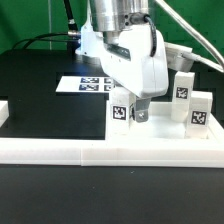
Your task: Assemble square table
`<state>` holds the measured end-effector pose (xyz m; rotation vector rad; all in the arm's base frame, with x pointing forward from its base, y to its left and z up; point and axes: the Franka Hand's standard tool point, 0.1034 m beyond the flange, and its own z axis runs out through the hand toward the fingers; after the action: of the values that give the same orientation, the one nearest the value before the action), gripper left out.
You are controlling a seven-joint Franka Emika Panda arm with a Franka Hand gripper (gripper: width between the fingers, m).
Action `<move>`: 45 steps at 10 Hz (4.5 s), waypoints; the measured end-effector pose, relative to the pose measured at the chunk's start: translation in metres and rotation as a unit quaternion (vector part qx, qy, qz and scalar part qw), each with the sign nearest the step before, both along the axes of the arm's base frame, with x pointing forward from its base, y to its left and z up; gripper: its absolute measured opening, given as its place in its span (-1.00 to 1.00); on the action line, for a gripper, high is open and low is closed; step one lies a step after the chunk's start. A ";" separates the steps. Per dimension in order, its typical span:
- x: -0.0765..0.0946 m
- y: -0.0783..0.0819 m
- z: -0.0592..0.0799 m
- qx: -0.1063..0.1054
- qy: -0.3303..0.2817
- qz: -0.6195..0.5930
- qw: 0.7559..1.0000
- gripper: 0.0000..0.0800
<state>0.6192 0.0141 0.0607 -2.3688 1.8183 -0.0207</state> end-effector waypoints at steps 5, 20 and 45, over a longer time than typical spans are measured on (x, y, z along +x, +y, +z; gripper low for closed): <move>0.008 -0.009 0.005 -0.060 -0.035 0.327 0.942 0.62; 0.004 -0.010 -0.001 0.035 0.022 -0.304 0.952 -0.28; 0.003 -0.005 0.000 -0.026 0.006 -0.026 0.999 -0.27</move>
Offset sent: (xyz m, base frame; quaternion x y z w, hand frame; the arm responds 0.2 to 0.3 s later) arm 0.0173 -0.0069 0.0159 0.0002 0.0187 -0.4152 0.9095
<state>0.6226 0.0093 0.0612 -2.3614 1.9062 -0.0608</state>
